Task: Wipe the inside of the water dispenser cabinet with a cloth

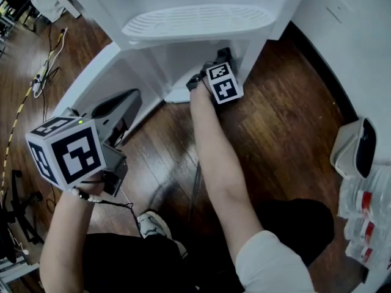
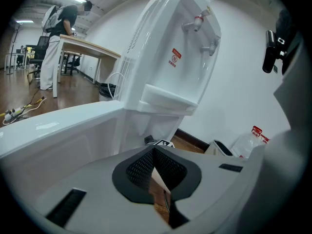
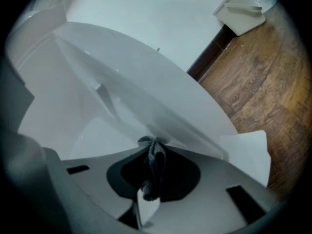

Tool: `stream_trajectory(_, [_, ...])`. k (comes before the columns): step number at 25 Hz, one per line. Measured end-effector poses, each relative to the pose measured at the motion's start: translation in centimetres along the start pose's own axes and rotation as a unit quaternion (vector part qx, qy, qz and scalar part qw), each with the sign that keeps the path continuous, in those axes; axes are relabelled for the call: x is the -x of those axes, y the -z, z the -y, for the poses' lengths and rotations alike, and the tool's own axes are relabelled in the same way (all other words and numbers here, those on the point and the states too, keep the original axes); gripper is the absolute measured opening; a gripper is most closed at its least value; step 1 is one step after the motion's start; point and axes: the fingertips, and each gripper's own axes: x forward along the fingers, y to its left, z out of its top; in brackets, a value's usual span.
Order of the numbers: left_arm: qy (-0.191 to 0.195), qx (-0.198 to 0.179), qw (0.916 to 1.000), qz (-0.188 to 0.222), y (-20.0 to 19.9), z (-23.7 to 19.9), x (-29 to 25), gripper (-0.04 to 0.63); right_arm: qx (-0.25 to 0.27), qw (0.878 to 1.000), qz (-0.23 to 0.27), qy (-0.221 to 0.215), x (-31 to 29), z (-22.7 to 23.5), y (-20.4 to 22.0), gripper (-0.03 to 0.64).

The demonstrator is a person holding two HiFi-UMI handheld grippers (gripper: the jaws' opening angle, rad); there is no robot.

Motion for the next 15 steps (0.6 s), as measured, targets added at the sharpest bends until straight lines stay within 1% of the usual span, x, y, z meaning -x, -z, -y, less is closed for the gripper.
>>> stream_trajectory(4, [0.007,0.003,1.0,0.001,0.2,0.3,0.4,-0.003,0.001,1.0,0.009,-0.015,1.5,-1.2,-0.3,0.046])
stream_trajectory(6, [0.008,-0.004,1.0,0.005,-0.2,0.5,0.6,-0.003,0.004,0.999,0.02,-0.034,2.7,-2.7,-1.0,0.046])
stream_trajectory(9, [0.008,-0.014,0.9998,0.011,-0.8,0.9,1.0,-0.003,0.01,0.997,0.046,-0.067,4.6,-5.6,-3.1,0.046])
stream_trajectory(12, [0.01,-0.01,0.9998,0.013,-0.7,0.9,1.2,-0.003,-0.012,0.993,0.062,-0.095,5.9,-8.0,-5.2,0.046])
stream_trajectory(15, [0.006,-0.024,0.9996,0.016,-1.3,1.2,1.3,-0.003,-0.032,0.988,0.076,-0.129,7.2,-10.3,-7.1,0.046])
